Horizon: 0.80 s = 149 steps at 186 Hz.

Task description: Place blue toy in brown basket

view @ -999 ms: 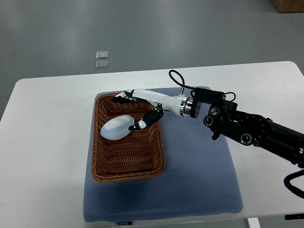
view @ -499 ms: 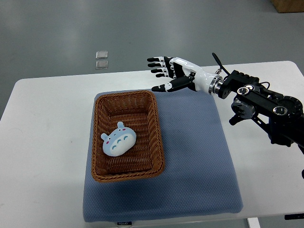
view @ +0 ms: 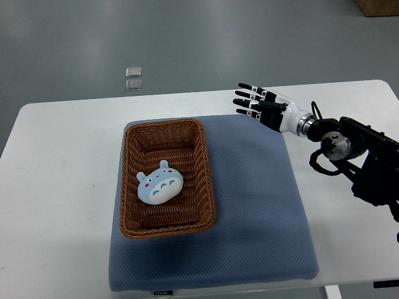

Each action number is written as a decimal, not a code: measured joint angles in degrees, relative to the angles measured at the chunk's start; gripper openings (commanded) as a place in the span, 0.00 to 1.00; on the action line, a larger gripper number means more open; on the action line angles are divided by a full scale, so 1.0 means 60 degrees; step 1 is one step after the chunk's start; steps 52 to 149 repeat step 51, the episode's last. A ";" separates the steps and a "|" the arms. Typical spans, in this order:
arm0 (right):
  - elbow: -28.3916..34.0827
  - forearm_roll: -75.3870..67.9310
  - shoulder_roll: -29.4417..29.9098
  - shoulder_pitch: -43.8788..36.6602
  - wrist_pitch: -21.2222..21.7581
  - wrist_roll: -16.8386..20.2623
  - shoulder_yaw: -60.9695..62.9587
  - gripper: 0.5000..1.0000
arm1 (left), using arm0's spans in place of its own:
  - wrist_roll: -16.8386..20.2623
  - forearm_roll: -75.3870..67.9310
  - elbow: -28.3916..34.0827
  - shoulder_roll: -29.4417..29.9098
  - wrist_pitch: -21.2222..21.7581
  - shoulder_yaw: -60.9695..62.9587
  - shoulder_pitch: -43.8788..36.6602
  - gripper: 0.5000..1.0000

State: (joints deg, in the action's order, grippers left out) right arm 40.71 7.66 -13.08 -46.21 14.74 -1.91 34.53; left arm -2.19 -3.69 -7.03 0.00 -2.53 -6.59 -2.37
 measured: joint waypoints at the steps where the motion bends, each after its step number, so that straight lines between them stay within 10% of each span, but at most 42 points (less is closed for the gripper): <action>1: 0.0000 -0.0002 0.0001 0.0003 0.0000 -0.0004 0.0000 0.83 | 0.0000 0.0000 0.0000 0.0000 0.0000 0.0000 0.0000 1.00; 149: -0.0003 -0.0017 -0.0035 0.0053 -0.0024 -0.0219 0.0002 0.83 | 0.0000 0.0000 0.0000 0.0000 0.0000 0.0000 0.0000 1.00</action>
